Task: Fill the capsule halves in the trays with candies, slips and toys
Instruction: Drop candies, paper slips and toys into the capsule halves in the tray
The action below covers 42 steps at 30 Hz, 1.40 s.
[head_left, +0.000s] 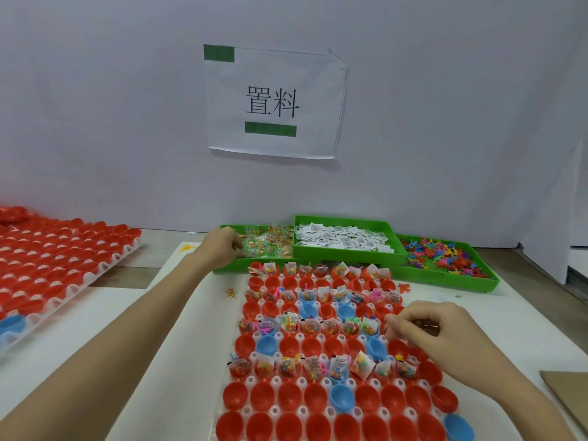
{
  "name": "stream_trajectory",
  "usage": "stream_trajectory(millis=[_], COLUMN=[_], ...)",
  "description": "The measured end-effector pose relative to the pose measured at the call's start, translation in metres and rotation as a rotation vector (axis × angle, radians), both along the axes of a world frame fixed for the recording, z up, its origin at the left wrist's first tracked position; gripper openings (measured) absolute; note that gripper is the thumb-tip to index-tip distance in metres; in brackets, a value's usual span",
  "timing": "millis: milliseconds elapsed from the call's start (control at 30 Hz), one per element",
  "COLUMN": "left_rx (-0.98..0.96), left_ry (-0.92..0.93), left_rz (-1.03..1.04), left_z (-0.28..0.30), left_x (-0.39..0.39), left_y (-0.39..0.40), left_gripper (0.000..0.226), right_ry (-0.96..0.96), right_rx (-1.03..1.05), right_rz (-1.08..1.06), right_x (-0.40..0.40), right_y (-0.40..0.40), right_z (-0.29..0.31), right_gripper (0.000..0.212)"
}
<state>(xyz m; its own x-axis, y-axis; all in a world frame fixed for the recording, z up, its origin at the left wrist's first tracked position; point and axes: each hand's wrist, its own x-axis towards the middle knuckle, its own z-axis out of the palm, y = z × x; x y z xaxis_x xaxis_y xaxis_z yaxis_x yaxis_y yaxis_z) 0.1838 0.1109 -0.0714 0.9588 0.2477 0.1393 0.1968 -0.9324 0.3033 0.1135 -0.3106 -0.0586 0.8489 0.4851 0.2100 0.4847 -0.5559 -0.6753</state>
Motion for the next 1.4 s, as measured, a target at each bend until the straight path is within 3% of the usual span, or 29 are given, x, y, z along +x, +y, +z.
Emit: stream_trajectory(millis=[67,200,367,500,633,767,833,967,1100,1267,1400], left_rx=[0.001,0.018,0.053,-0.018,-0.279,-0.673,-0.799,-1.005,-1.069,-1.069,-1.071], left_ry=[0.049,0.066,-0.142,-0.325,-0.528,-0.545,-0.528,-0.479,-0.457,-0.463,-0.502], left_rz=[0.003,-0.006,0.023,0.087,0.118,-0.017,-0.093,-0.100,-0.093,-0.090,-0.062], left_z=[0.003,0.007,0.001,-0.001,0.003,0.001,-0.002,-0.007,-0.008,-0.010,-0.010], left_x=[0.004,0.006,-0.008,-0.028,-0.065,-0.126,-0.152,-0.172,-0.179,-0.184,-0.183], left_y=[0.001,-0.002,-0.007,-0.012,-0.035,-0.068,-0.082,-0.097,-0.099,-0.095,-0.093], left_gripper=[0.040,0.022,0.010,0.019,0.023,0.031,0.037,0.034,0.033,0.040,0.036], right_ry=[-0.007,-0.008,0.005,-0.007,-0.040,-0.117,-0.154,-0.233,-0.257,-0.106,0.047], right_rx=[0.030,0.060,0.078,0.082,0.132,0.220,0.219,0.075,-0.060,-0.133,-0.342], right_rz=[-0.010,-0.038,-0.061,-0.070,-0.097,-0.168,-0.169,-0.135,-0.162,-0.253,-0.366], right_x=[0.001,0.003,0.008,0.009,0.008,0.009,0.014,0.041,0.086,0.140,0.168], right_y=[0.000,-0.001,-0.004,-0.005,-0.005,0.010,0.024,0.062,0.104,0.151,0.175], right_z=[-0.001,-0.004,-0.006,-0.008,-0.007,-0.010,-0.010,-0.001,0.017,0.027,0.022], right_gripper=[0.038,0.037,0.032,0.027,0.030,0.012,0.016,0.016,0.018,0.021,0.048])
